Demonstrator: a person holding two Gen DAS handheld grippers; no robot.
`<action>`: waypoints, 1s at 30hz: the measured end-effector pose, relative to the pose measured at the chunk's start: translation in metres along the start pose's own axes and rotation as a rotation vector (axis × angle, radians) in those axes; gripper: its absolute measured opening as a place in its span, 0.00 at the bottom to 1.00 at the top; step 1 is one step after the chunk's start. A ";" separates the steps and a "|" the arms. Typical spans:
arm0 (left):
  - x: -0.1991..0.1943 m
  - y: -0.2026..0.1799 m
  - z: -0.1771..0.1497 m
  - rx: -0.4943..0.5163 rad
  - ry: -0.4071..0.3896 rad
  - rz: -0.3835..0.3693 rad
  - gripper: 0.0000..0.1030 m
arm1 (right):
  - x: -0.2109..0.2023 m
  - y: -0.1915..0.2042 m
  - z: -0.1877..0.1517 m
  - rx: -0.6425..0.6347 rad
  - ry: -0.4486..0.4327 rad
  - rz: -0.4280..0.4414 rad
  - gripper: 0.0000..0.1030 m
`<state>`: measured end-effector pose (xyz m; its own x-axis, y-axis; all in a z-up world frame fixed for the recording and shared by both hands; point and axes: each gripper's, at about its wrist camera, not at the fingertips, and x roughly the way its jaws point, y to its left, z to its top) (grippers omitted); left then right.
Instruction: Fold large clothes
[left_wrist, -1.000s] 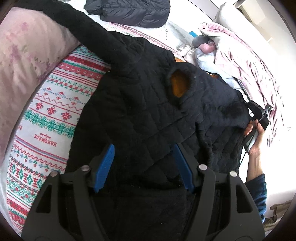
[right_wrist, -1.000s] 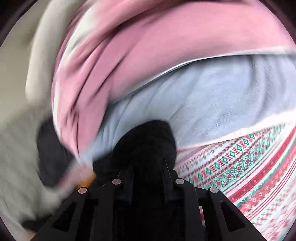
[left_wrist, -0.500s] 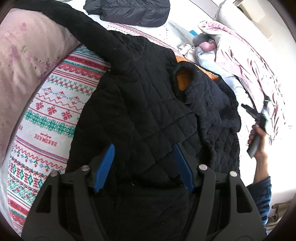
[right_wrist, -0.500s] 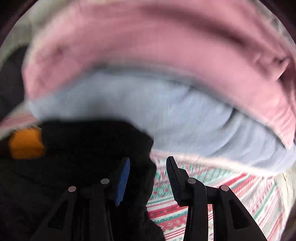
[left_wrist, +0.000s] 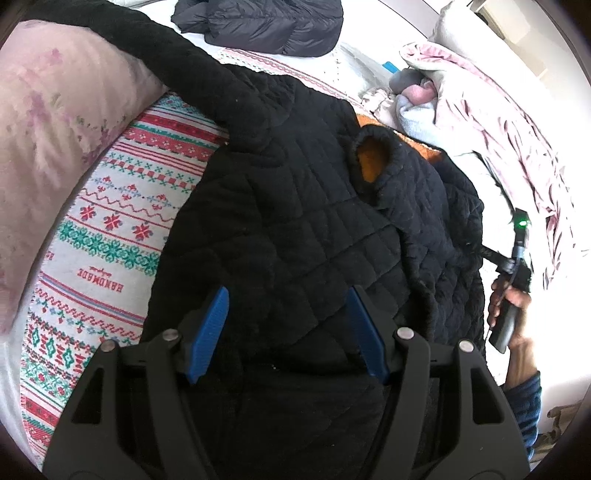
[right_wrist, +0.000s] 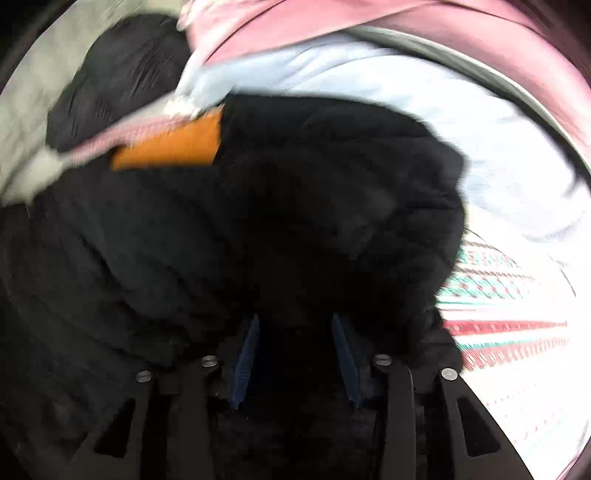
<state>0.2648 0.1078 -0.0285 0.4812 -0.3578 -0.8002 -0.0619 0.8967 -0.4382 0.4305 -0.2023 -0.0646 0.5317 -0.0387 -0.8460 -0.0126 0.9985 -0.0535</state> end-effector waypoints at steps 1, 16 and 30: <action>-0.001 -0.002 0.001 0.002 -0.005 -0.004 0.65 | -0.012 0.014 0.003 -0.023 -0.041 -0.004 0.41; 0.001 0.011 0.002 -0.020 0.007 -0.004 0.65 | 0.042 0.265 0.019 -0.374 0.028 0.090 0.72; -0.006 0.012 0.002 -0.016 -0.004 -0.019 0.65 | -0.001 0.205 0.064 0.064 -0.259 0.351 0.26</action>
<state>0.2632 0.1214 -0.0278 0.4863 -0.3738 -0.7898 -0.0669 0.8853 -0.4602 0.4813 0.0044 -0.0408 0.6992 0.3059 -0.6462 -0.1821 0.9502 0.2528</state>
